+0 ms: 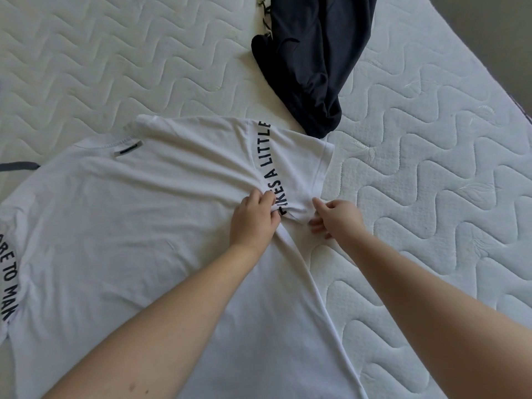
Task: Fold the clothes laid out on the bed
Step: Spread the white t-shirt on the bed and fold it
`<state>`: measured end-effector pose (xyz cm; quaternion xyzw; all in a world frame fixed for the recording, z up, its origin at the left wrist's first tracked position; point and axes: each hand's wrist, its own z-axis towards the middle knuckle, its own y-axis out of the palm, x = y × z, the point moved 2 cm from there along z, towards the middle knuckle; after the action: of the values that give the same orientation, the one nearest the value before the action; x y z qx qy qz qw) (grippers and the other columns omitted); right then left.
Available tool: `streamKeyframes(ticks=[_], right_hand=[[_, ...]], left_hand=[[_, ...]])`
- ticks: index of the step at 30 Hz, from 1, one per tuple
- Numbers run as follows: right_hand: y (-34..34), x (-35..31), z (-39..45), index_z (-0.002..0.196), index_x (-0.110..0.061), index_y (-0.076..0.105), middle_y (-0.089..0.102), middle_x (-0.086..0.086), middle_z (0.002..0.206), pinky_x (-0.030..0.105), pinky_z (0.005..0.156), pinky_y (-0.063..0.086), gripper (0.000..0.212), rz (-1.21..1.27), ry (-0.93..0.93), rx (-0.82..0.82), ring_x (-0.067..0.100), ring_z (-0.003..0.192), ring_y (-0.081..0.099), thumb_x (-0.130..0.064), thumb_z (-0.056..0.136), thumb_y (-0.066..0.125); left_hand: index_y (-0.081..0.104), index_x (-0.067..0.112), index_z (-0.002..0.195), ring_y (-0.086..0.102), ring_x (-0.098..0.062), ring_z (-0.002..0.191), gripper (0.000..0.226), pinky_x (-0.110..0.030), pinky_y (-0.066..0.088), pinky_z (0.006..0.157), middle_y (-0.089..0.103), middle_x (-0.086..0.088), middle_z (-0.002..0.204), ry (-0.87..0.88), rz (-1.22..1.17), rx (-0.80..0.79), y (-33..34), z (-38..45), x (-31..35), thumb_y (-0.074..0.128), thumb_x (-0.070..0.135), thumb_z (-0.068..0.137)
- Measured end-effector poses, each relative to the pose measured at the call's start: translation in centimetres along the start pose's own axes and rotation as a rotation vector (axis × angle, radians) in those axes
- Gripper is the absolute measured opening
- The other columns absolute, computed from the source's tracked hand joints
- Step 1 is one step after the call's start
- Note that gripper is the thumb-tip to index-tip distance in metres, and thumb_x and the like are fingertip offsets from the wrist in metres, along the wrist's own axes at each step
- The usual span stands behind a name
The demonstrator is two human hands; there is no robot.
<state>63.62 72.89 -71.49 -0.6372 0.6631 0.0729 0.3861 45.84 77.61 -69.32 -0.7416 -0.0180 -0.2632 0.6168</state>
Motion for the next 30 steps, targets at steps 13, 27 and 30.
streamKeyframes(ticks=[13,27,30], right_hand=[[1.6,-0.6,0.3,0.085,-0.015,0.051,0.064,0.005,0.063,0.021,0.040,0.042,0.024,0.111,0.037,-0.060,0.012,0.044,0.061,-0.016,0.085,0.075],[-1.6,-7.9,8.1,0.134,-0.023,0.051,0.050,0.004,0.131,0.041,0.098,0.047,0.050,-0.169,-0.203,0.262,0.024,0.115,0.055,-0.043,0.089,0.061],[-2.2,-9.0,9.5,0.102,-0.024,0.060,0.063,-0.004,0.097,0.032,0.071,0.051,0.027,-0.175,-0.161,0.260,0.021,0.092,0.063,-0.043,0.084,0.064]], left_hand=[[0.059,0.019,0.128,0.061,-0.025,0.092,0.039,-0.026,0.042,0.079,0.067,-0.007,0.100,0.011,-0.410,-0.237,0.6,1.6,-1.4,0.050,0.004,0.092],[0.068,0.027,0.124,0.056,-0.022,0.127,0.042,-0.048,0.043,0.105,0.059,-0.004,0.137,0.659,0.300,-0.051,2.4,1.3,-1.3,0.055,0.031,0.084],[0.066,0.025,0.127,0.051,-0.025,0.132,0.042,-0.053,0.037,0.108,0.055,-0.003,0.141,0.709,0.255,-0.053,2.6,1.3,-1.7,0.048,0.033,0.089]])
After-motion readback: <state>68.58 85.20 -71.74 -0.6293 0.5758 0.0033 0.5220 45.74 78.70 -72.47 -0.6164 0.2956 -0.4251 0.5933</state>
